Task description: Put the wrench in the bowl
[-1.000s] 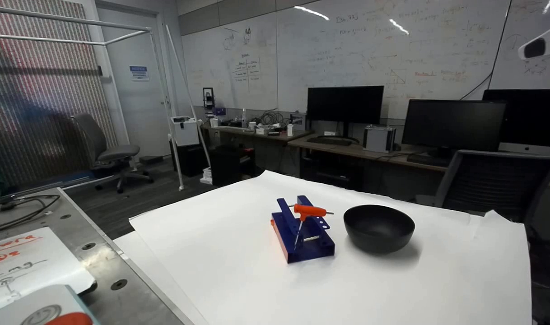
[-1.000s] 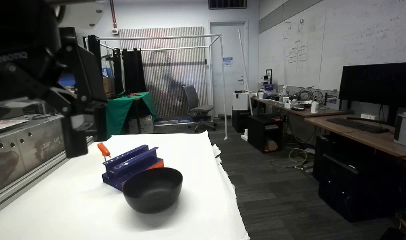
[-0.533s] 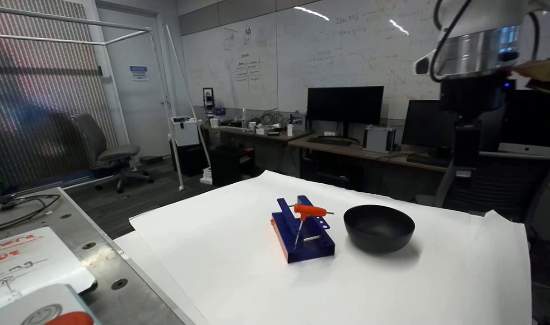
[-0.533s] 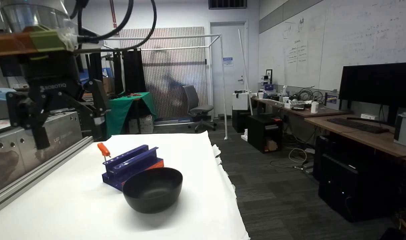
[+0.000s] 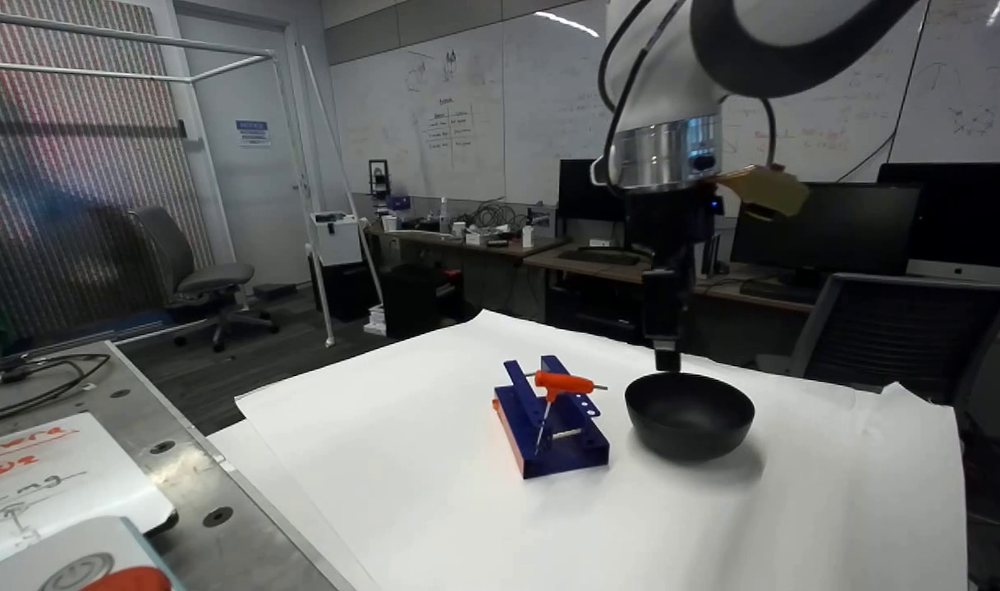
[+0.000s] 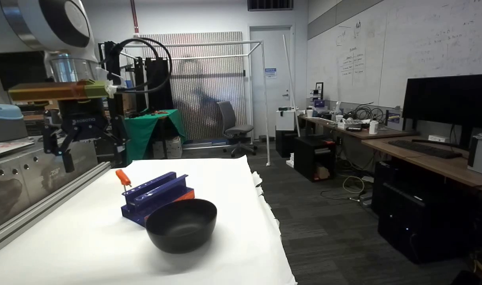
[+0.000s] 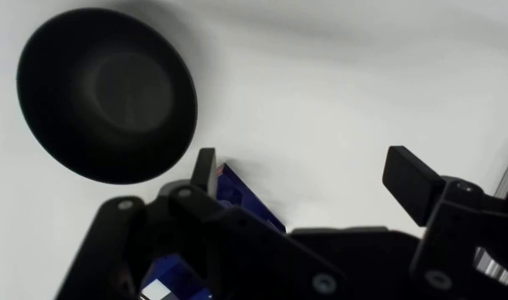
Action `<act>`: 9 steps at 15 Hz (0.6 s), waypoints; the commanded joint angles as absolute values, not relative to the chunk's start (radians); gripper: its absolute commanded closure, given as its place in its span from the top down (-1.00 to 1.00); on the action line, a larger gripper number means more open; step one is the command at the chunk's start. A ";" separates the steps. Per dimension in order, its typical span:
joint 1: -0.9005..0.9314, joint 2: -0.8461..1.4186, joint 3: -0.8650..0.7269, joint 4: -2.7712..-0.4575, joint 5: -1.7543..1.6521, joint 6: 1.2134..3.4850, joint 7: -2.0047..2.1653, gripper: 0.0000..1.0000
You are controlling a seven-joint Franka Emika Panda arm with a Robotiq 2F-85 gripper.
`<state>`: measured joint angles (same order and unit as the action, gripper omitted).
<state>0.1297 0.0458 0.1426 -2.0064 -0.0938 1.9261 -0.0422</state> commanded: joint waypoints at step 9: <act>0.143 0.384 0.146 -1.725 -0.087 2.014 -0.144 1.00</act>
